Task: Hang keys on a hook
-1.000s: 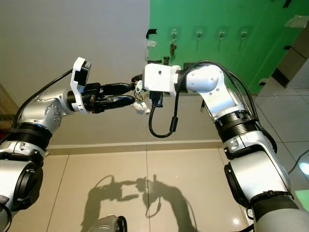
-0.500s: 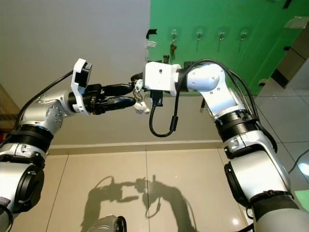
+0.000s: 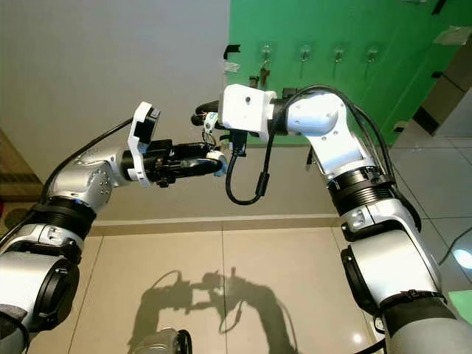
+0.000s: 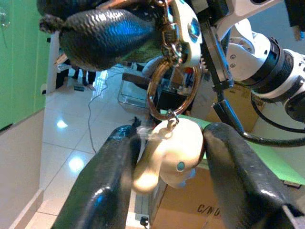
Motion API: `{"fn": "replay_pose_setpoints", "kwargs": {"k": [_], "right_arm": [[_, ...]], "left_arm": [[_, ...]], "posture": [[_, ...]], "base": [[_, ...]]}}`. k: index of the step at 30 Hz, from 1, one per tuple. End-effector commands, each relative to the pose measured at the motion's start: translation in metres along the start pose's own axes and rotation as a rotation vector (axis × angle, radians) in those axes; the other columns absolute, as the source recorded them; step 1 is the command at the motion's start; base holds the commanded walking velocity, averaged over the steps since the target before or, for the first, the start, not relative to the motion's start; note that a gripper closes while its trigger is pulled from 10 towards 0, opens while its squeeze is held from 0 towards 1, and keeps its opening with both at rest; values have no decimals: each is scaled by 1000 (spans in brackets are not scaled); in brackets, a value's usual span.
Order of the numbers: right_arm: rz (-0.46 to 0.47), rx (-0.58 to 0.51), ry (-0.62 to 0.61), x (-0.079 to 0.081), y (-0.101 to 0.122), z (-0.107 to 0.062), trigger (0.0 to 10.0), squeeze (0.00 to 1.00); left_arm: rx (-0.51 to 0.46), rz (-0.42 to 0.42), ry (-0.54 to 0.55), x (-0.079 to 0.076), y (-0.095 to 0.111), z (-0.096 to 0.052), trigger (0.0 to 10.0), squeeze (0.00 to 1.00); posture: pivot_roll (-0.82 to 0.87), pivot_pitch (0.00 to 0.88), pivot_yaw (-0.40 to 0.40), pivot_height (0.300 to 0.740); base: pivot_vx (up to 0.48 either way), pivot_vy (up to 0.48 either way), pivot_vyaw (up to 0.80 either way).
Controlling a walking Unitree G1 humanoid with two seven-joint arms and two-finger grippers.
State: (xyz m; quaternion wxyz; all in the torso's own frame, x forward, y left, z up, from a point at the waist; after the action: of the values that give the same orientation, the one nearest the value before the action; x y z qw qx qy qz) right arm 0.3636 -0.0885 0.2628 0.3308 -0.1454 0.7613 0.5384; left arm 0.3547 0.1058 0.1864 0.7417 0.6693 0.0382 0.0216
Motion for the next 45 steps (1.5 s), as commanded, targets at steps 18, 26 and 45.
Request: {"fn": "replay_pose_setpoints", "kwargs": {"k": [18,26,45], "right_arm": [[-15,-38,-11,-7,12,-5,0,0],[-4,-27,-10,-5,8,-7,0,0],[335,59,-365,-17,-35,-23,10000,1000]], "left_arm": [[0,25,23,4,8,4,0,0],[5,8,2,2,7,1,0,0],[4,2,-4,-1,5,-2,0,0]], "posture": [[-33,0,-10,740],[-34,0,-14,740],[-30,0,-21,740]], "base": [[0,0,0],[0,0,0],[0,0,0]]}}
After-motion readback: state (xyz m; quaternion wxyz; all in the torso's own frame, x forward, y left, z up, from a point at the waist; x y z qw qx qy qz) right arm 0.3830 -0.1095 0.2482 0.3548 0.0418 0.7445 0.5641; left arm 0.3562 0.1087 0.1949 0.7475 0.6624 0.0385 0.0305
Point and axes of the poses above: a point about 5 cm out from each wrist's last joint towards the gripper, its own z axis pointing out of the wrist towards the gripper, its own y axis along the axis of the wrist's last joint, x = y × z, the point moved 1 cm from there along z, pointing out of the wrist towards the gripper, and after that the axes turned 10 degrees about z, right-handed, at the moved point
